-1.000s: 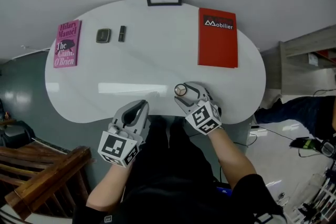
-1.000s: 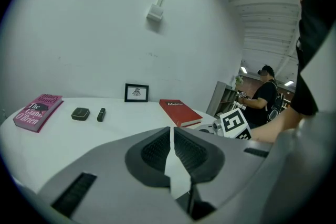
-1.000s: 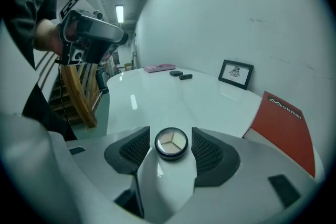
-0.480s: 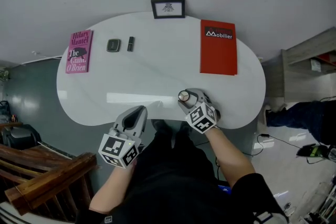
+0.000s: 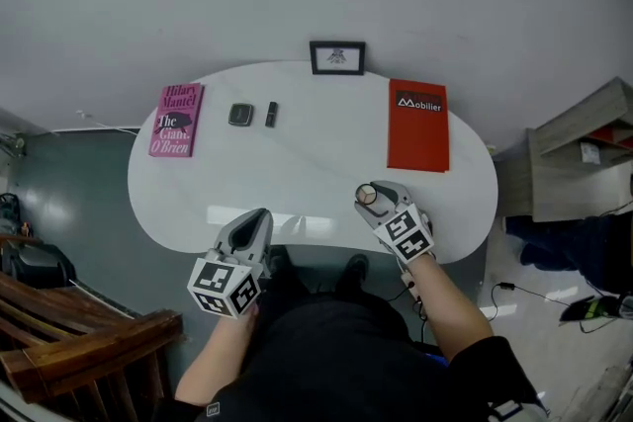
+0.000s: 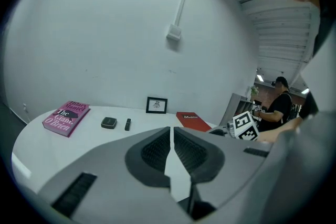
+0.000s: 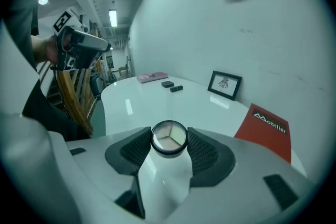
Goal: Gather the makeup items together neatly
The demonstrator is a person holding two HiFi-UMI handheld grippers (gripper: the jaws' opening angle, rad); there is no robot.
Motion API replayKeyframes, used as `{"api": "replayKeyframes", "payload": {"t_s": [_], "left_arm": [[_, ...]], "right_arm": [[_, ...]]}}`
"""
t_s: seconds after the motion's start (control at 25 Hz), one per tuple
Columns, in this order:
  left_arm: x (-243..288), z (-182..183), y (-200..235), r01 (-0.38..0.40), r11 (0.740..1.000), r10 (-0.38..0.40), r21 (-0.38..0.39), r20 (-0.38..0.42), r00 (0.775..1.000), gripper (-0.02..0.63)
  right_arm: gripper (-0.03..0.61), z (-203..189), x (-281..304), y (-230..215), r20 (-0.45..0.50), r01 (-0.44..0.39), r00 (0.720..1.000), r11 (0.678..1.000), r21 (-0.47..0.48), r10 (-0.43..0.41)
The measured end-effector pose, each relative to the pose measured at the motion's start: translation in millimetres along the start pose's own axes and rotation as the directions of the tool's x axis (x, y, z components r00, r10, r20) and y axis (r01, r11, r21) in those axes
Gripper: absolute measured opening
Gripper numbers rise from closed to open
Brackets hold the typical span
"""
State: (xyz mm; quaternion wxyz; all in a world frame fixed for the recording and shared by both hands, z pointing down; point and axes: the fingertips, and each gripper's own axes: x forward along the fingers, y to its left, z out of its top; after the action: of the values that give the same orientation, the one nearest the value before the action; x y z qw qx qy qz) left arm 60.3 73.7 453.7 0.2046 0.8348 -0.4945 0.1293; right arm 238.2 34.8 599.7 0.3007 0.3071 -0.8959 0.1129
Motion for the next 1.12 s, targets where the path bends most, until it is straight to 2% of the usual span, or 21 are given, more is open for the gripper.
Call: {"api": "replayKeyframes", "payload": {"t_s": [0.16, 0.28, 0.52, 0.68, 0.88, 1.0, 1.12], "left_arm": [[0, 16, 41, 0.022, 1.000, -0.022, 0.010, 0.027, 0.999, 0.031], [0, 34, 72, 0.065, 0.997, -0.067, 0.030, 0.050, 0.997, 0.031], [-11, 55, 138, 0.156, 0.979, -0.160, 0.130, 0.023, 0.987, 0.031], [-12, 69, 169, 0.244, 0.962, -0.248, 0.124, 0.017, 0.969, 0.031], [2, 79, 178, 0.325, 0.939, -0.328, 0.110, 0.009, 0.945, 0.031], [19, 85, 185, 0.333, 0.938, -0.336, 0.100, 0.015, 0.942, 0.031], [34, 93, 193, 0.319, 0.948, -0.320, 0.021, 0.040, 0.947, 0.031]], "right_arm": [[0.222, 40, -1, 0, 0.032, 0.045, 0.998, 0.999, 0.006, -0.045], [0.222, 72, 11, 4, 0.044, 0.086, 0.995, 0.996, 0.015, -0.087], [0.222, 138, 52, 22, 0.050, 0.175, 0.983, 0.983, 0.049, -0.178], [0.222, 181, 81, 34, 0.066, 0.220, 0.972, 0.973, 0.068, -0.224], [0.222, 206, 112, 35, 0.040, 0.219, 0.974, 0.974, 0.055, -0.222], [0.222, 211, 130, 22, 0.031, 0.206, 0.978, 0.977, 0.049, -0.207], [0.222, 212, 146, 4, 0.009, 0.191, 0.981, 0.981, 0.025, -0.191]]}}
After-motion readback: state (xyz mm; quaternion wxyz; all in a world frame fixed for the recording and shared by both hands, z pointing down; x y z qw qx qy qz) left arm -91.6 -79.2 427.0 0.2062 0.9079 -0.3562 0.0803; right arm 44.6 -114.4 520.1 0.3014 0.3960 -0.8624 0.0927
